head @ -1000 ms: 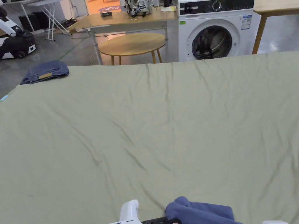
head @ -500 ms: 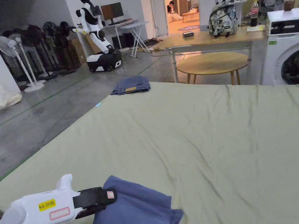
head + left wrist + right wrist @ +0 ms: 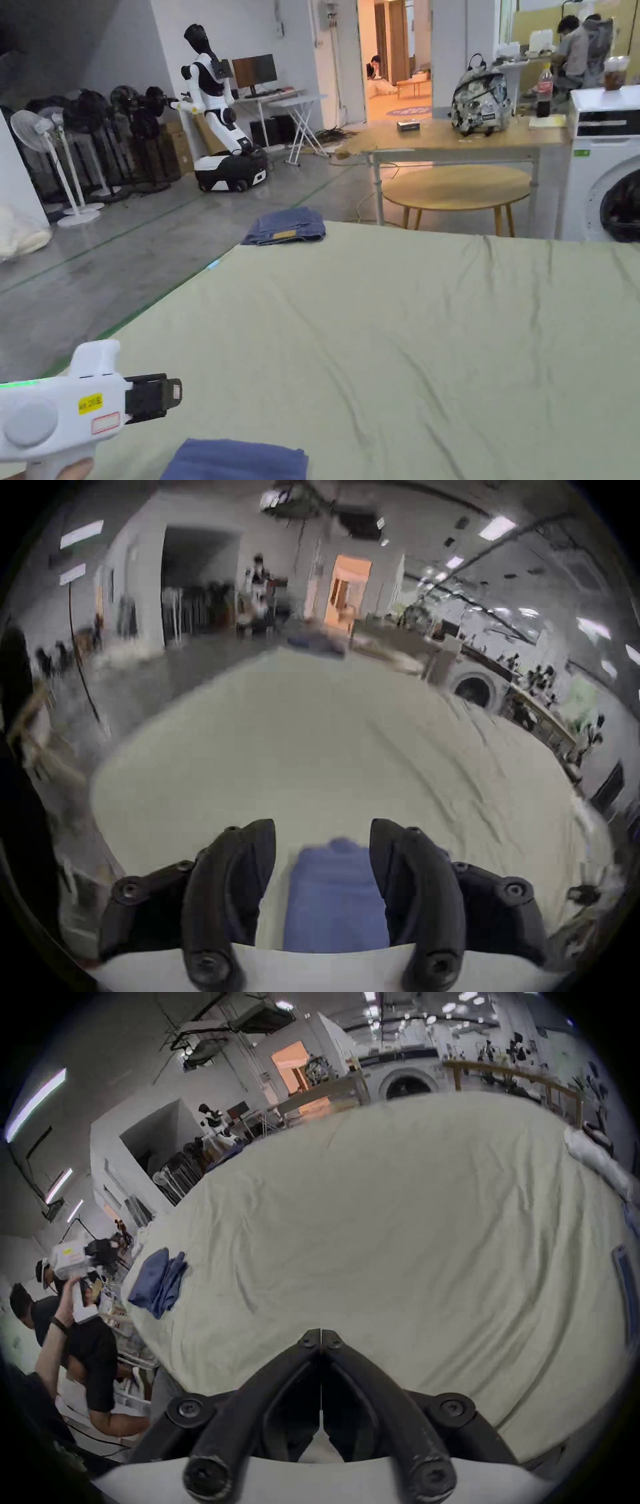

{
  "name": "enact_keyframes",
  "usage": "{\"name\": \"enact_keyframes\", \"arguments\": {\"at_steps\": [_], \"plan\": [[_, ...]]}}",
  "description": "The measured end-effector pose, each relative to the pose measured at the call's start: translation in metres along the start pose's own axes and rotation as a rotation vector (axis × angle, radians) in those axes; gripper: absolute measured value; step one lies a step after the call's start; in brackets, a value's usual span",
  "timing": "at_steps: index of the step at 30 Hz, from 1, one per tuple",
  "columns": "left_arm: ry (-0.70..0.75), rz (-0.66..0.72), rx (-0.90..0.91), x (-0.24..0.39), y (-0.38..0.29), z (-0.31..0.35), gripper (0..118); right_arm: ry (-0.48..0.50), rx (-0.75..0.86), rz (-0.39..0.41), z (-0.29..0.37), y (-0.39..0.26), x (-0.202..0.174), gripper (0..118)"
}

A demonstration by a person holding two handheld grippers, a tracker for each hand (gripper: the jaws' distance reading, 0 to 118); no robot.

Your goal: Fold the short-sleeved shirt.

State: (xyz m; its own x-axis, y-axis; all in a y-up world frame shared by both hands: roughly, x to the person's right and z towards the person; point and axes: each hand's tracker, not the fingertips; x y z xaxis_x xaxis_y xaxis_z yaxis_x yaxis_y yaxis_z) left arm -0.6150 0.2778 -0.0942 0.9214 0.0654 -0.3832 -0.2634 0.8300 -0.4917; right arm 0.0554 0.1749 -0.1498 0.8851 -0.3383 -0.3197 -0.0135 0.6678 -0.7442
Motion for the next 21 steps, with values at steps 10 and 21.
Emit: {"name": "enact_keyframes", "arguments": {"at_steps": [10, 21], "plan": [[-0.204, -0.153, 0.485, 0.157, 0.027, 0.14, 58, -0.239, 0.479, 0.12, 0.068, 0.071, 0.007, 0], [-0.262, -0.21, 0.627, 0.29, -0.011, 0.119, 13, -0.282, 0.774, 0.184, 0.095, 0.113, -0.026, 0]]}}
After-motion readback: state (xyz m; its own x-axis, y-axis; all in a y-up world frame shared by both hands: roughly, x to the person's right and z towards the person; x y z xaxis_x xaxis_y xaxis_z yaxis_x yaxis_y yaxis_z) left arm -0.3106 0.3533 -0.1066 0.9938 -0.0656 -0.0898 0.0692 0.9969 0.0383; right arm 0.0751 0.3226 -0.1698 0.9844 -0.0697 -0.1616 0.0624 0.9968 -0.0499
